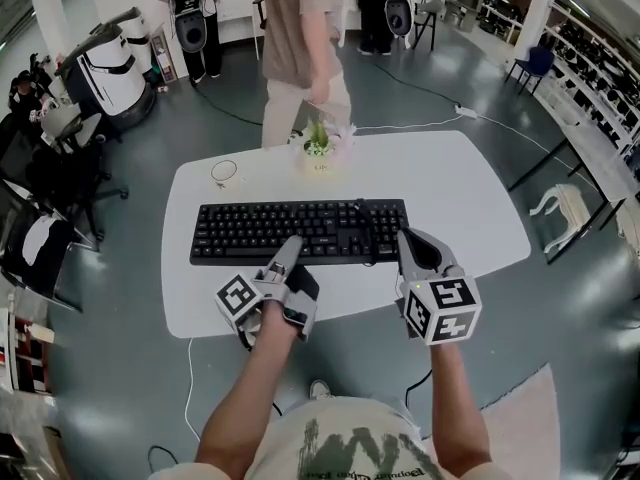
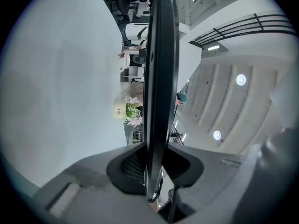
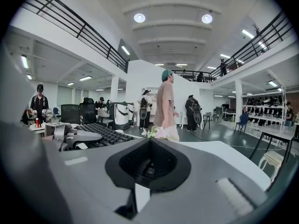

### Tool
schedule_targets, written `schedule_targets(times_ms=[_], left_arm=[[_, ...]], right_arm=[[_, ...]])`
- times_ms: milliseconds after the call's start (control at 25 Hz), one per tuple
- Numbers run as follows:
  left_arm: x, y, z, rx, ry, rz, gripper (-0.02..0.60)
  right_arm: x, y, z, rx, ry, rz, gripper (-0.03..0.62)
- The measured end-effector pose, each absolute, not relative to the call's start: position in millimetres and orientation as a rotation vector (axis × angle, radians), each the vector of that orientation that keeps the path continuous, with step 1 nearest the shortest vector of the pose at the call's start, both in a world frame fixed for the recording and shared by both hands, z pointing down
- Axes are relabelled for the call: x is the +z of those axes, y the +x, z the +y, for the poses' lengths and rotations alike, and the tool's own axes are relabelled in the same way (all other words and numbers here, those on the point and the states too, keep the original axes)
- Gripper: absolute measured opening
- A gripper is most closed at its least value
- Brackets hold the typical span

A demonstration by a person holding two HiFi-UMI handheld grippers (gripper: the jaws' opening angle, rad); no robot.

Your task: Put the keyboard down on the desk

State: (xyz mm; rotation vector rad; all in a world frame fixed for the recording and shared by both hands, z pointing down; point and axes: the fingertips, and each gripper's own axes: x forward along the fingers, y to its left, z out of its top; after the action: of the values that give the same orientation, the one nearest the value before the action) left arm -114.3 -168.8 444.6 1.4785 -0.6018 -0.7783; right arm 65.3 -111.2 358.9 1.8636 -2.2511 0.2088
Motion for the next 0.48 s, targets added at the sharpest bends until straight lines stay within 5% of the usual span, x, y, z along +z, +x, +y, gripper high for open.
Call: schedule_targets(times_ms=[480], left_arm=[[450.8,-75.5,-214.2,-0.794,1.467,-0.664,0.091]], right_arm=[[365.6,107.1,-170.9,0.229,1.795,-2.314,-0.002]])
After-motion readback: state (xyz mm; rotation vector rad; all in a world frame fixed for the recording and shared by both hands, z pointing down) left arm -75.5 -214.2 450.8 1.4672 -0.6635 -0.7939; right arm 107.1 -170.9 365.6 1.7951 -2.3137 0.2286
